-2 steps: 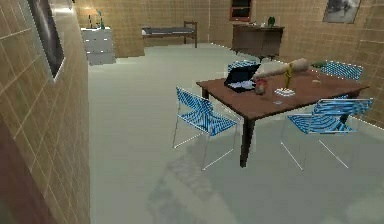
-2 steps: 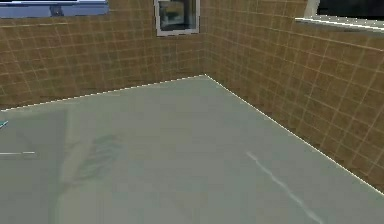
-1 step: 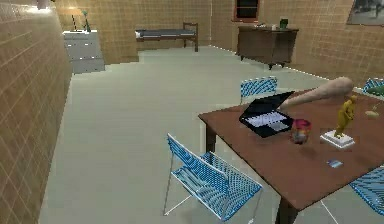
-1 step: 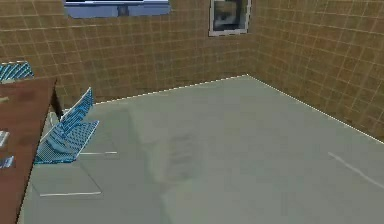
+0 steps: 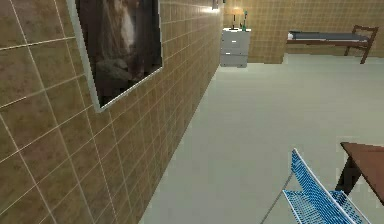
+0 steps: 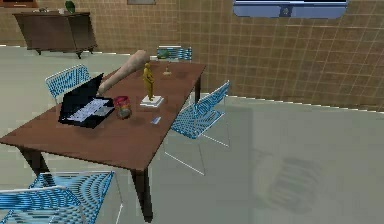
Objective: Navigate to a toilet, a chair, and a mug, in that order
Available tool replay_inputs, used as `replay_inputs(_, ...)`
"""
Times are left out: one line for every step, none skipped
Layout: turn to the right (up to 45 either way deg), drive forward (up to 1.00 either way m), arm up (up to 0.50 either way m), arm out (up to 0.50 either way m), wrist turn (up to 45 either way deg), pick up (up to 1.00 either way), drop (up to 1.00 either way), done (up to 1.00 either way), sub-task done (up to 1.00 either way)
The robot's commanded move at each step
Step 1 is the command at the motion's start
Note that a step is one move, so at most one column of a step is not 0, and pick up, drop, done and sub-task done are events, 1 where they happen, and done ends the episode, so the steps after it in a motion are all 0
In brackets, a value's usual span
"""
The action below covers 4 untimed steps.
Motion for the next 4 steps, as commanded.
replay_inputs(0.0, 0.05, 0.00, 0.00, 0.0, 0.00, 0.00, 0.00, 0.00)
replay_inputs(45.0, 0.00, 0.00, 0.00, 0.0, 0.00, 0.00, 0.00, 0.00)
replay_inputs(0.0, 0.00, 0.00, 0.00, 0.0, 0.00, 0.00, 0.00, 1.00)
replay_inputs(-45.0, 0.00, 0.00, 0.00, 0.0, 0.00, 0.00, 0.00, 0.00)
